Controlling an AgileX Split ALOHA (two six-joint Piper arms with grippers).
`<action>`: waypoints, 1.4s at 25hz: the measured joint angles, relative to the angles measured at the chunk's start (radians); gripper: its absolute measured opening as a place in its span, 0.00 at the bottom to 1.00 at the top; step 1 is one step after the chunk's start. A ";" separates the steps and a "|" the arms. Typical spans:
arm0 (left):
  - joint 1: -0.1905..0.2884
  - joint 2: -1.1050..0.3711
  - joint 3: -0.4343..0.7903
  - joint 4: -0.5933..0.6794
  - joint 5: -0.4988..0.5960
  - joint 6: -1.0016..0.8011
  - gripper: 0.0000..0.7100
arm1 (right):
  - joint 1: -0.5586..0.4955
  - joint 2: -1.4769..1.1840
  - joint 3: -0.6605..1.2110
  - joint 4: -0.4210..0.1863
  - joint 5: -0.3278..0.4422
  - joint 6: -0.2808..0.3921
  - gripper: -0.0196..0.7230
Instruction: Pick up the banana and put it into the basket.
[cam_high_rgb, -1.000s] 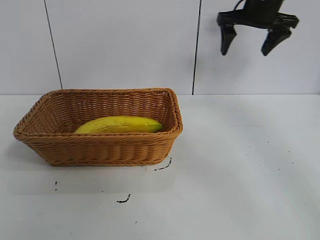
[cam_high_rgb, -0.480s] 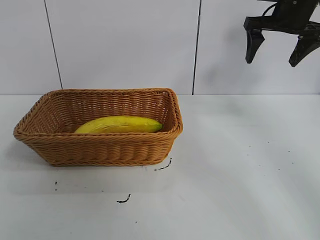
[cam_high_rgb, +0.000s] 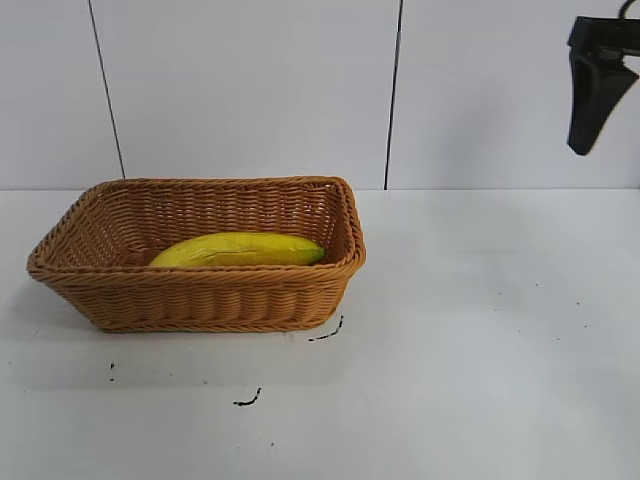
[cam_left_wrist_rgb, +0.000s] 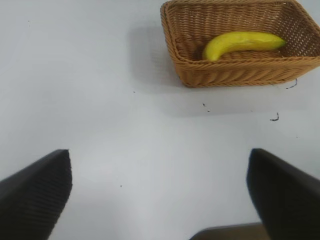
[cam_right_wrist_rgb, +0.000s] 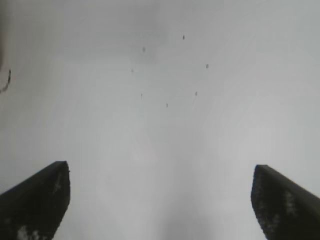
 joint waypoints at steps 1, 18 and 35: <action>0.000 0.000 0.000 0.000 0.000 0.000 0.97 | 0.000 -0.057 0.060 0.000 0.000 -0.008 0.95; 0.000 0.000 0.000 0.000 0.000 0.000 0.97 | 0.000 -0.943 0.788 0.000 -0.171 -0.043 0.95; 0.000 0.000 0.000 0.000 0.000 0.000 0.97 | 0.000 -1.521 0.805 -0.029 -0.188 0.026 0.95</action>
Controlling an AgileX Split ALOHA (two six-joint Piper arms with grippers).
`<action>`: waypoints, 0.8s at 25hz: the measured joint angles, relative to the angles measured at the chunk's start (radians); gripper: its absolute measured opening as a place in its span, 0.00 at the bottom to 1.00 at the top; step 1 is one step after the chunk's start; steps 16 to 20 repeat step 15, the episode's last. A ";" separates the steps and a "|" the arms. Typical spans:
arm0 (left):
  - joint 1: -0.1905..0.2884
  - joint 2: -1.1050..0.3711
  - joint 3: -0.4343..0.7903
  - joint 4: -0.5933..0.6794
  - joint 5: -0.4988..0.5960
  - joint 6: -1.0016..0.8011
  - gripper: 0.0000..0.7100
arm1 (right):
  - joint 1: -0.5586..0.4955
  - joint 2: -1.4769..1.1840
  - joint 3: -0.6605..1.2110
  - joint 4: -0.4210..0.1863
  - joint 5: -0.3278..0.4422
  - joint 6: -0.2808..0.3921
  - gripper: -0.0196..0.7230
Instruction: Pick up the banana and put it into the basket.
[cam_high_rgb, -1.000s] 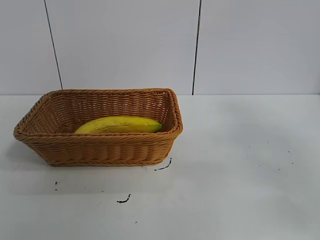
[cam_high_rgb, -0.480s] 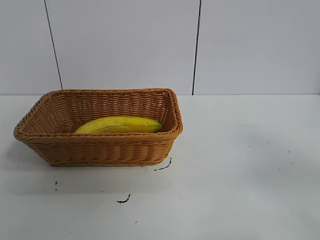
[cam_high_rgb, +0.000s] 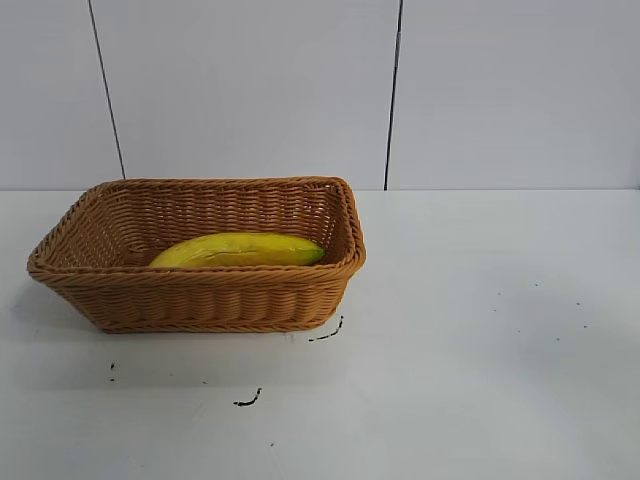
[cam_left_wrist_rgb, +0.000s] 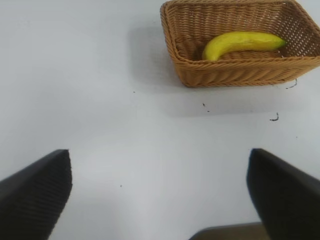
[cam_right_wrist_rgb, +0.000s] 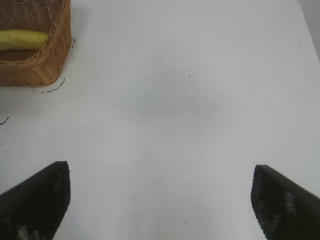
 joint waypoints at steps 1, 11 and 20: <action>0.000 0.000 0.000 0.000 0.000 0.000 0.97 | 0.000 -0.027 0.000 0.000 0.000 0.001 0.95; 0.000 0.000 0.000 0.000 0.000 0.000 0.97 | 0.008 -0.064 0.000 0.003 0.000 0.001 0.95; 0.000 0.000 0.000 0.000 0.000 0.000 0.97 | 0.008 -0.064 0.000 0.003 0.000 0.001 0.95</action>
